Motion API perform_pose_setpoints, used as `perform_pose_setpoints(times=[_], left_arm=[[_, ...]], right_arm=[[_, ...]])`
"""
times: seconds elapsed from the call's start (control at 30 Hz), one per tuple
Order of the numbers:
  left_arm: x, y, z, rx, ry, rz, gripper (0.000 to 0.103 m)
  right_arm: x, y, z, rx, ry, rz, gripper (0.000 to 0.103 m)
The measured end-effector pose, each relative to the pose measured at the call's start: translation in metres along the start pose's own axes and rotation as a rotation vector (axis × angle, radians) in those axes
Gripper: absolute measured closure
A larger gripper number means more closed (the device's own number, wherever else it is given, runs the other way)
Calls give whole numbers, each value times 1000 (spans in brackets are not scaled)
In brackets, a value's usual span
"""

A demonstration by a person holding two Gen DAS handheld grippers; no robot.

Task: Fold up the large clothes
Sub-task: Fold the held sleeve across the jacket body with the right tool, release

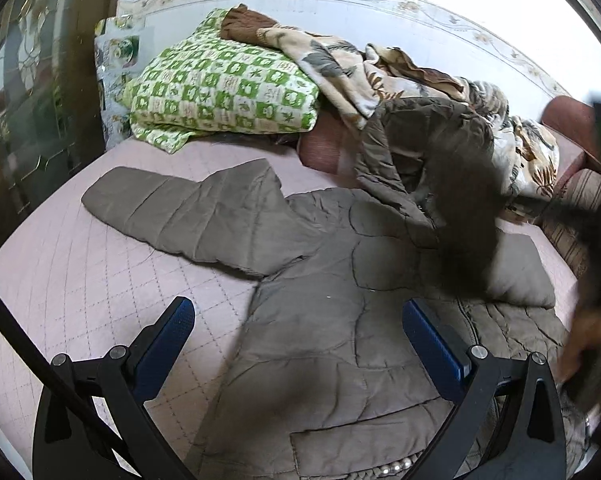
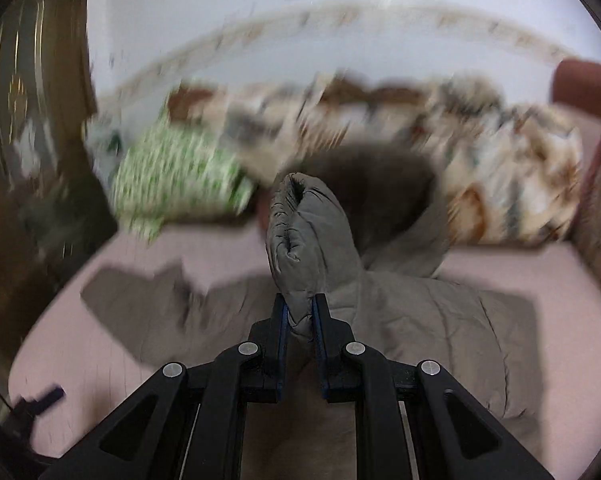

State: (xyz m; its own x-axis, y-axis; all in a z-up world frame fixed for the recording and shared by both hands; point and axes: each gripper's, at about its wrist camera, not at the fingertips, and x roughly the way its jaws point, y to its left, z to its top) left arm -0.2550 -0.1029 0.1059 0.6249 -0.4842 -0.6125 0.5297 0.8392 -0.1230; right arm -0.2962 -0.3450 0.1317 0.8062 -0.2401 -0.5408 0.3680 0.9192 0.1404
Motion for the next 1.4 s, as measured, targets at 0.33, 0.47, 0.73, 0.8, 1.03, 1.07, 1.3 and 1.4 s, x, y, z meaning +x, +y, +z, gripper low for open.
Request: perform_pose_setpoints(times=[0.33, 0.47, 0.73, 0.8, 1.03, 1.07, 1.3, 1.4], left_arm=[[11, 5, 6, -30, 22, 3, 0], [14, 5, 7, -36, 31, -1, 0], [26, -9, 5, -8, 49, 13, 0], [30, -14, 8, -2, 54, 1, 0], [84, -49, 40, 58, 97, -15, 0], [96, -53, 43, 71, 117, -19, 0], [171, -66, 28, 198, 318, 156, 0], [167, -66, 29, 201, 307, 151, 0]], right_arm=[[110, 27, -80, -4, 312, 59, 81], [77, 10, -66, 55, 287, 252, 53], [27, -93, -30, 149, 124, -51, 43], [29, -127, -32, 198, 131, -149, 43], [48, -212, -63, 322, 243, -304, 43], [55, -216, -70, 331, 279, -291, 43], [73, -204, -73, 205, 384, -310, 36], [45, -195, -70, 183, 338, -296, 35]])
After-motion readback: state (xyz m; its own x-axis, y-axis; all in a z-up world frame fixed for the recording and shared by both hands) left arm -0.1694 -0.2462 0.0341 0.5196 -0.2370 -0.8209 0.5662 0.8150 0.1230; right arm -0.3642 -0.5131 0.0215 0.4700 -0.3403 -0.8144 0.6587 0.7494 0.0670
